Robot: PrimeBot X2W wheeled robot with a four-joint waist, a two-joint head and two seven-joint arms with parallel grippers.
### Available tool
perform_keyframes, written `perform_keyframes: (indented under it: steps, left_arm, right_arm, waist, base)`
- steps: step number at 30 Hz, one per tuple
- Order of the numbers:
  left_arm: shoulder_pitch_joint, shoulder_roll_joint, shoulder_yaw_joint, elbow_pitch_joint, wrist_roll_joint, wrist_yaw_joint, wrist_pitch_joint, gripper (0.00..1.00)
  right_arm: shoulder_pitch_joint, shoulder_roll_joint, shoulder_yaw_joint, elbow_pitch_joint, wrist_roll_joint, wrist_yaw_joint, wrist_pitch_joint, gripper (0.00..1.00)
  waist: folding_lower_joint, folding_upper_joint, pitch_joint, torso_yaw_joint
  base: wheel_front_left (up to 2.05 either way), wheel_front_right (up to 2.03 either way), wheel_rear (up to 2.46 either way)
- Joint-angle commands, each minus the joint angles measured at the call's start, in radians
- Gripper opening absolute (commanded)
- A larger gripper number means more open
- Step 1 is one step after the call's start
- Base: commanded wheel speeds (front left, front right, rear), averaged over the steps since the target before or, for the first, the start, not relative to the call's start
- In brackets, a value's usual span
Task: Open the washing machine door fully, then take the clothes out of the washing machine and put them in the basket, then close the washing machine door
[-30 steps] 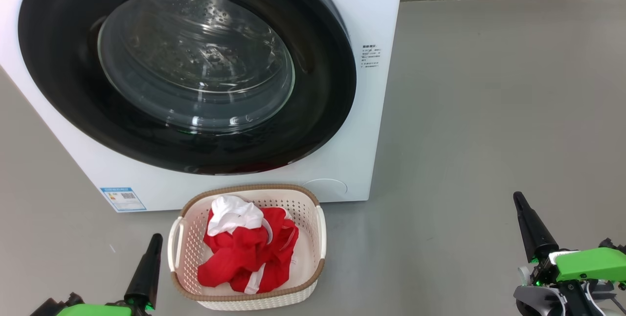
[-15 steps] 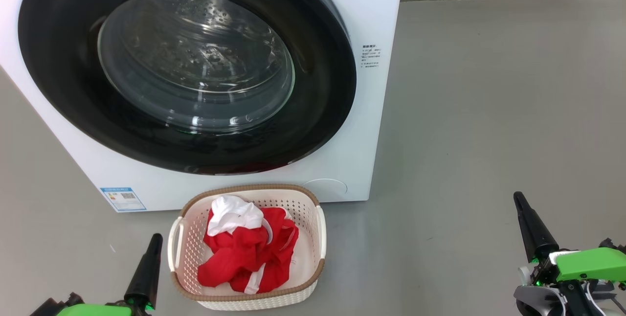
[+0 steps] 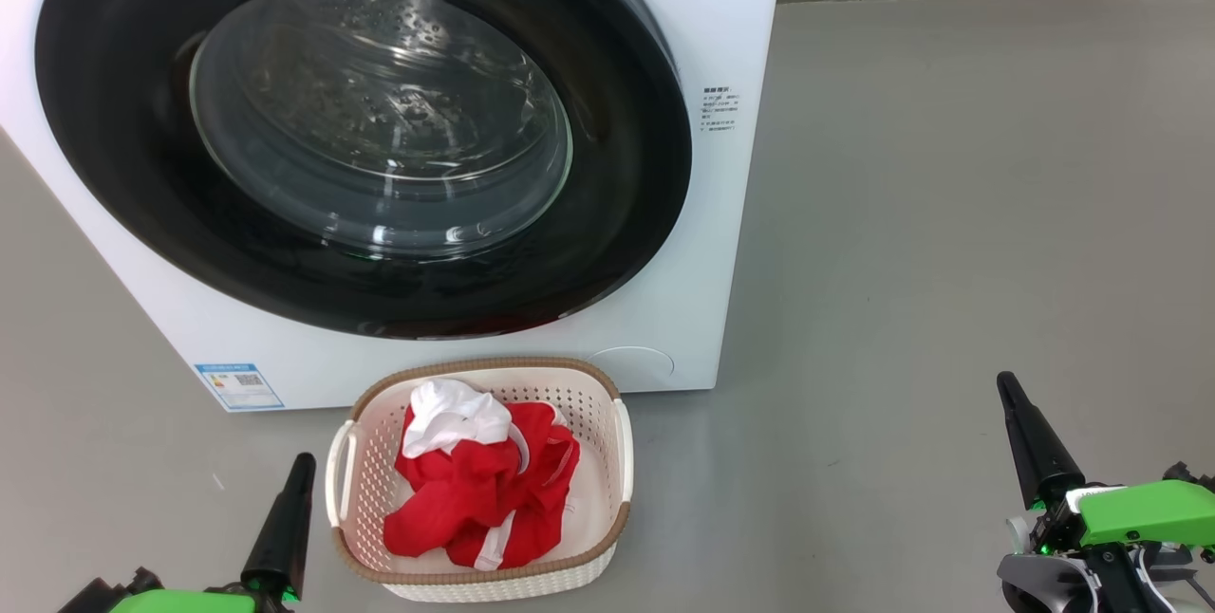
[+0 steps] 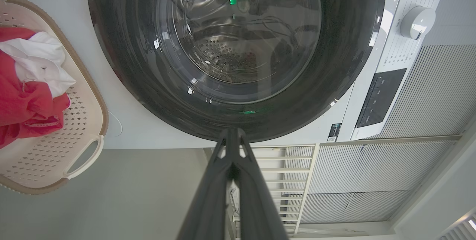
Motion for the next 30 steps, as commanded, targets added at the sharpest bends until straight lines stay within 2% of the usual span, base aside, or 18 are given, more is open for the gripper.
perform_keyframes:
  steps: [1, 30]
  left_arm:
    - [-0.04, 0.011, 0.036, -0.027, -0.007, -0.007, 0.003, 0.0]
    - [-0.04, 0.011, 0.036, -0.027, -0.007, -0.007, 0.003, 0.0]
  right_arm:
    - [-0.042, -0.012, 0.016, -0.03, -0.001, -0.001, 0.006, 0.0]
    - [-0.042, -0.012, 0.015, -0.03, -0.001, -0.001, 0.006, 0.0]
  waist:
    - [0.0, 0.0, 0.0, 0.0]
    - [0.0, 0.0, 0.0, 0.0]
  base:
    - [0.0, 0.0, 0.0]
    - [0.0, 0.0, 0.0]
